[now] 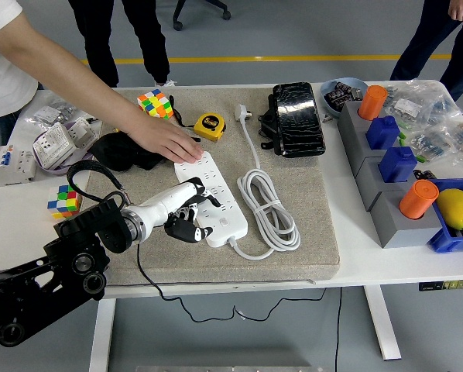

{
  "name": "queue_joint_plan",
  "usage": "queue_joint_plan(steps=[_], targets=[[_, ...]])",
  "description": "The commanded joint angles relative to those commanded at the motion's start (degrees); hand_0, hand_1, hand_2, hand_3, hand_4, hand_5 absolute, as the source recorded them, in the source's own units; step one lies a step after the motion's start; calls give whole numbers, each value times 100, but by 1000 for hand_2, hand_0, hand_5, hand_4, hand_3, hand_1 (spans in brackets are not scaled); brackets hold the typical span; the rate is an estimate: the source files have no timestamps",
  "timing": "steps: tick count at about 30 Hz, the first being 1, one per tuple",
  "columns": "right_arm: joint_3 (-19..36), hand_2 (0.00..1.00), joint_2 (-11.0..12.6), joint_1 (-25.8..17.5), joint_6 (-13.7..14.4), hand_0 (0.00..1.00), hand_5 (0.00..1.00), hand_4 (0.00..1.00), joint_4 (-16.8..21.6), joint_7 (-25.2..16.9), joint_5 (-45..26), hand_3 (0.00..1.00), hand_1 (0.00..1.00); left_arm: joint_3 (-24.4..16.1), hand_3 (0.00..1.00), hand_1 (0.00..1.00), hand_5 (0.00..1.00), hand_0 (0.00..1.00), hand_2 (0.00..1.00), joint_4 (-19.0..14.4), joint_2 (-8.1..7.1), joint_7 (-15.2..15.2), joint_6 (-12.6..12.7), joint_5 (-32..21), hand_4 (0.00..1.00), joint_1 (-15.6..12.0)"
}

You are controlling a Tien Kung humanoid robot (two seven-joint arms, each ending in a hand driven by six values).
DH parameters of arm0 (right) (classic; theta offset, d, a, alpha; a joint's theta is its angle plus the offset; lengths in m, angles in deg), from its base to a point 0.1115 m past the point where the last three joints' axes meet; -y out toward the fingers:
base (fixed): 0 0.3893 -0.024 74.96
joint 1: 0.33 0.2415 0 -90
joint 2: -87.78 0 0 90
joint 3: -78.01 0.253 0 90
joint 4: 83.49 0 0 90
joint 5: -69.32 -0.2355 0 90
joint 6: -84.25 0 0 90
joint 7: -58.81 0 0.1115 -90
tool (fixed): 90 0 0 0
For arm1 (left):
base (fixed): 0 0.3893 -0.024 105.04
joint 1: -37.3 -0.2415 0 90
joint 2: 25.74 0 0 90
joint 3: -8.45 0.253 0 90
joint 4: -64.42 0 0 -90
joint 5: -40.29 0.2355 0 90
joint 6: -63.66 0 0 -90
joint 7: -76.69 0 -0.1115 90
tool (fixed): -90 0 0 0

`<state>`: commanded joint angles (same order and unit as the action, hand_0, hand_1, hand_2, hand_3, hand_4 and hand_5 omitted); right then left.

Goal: Put the plug near the board,insert it into the board,press the button,pull the plug out

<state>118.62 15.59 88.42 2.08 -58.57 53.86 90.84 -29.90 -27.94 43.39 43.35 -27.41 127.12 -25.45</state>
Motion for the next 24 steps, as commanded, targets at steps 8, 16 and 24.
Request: queue_joint_plan(steps=[8,16,24], targets=[[8,620,-5,-15,-2,567,469,916,-1,0,1,538,644,134,731,88,2,54,162,128,43,-45,-29,-34,702,82],[7,620,-7,-20,-1,567,469,916,3,-3,7,539,644,248,732,88,2,56,162,204,76,-60,-26,-64,707,144],[34,619,-17,-26,-1,567,469,915,2,-3,6,538,644,350,731,88,2,56,161,293,135,-78,-29,-64,705,229]])
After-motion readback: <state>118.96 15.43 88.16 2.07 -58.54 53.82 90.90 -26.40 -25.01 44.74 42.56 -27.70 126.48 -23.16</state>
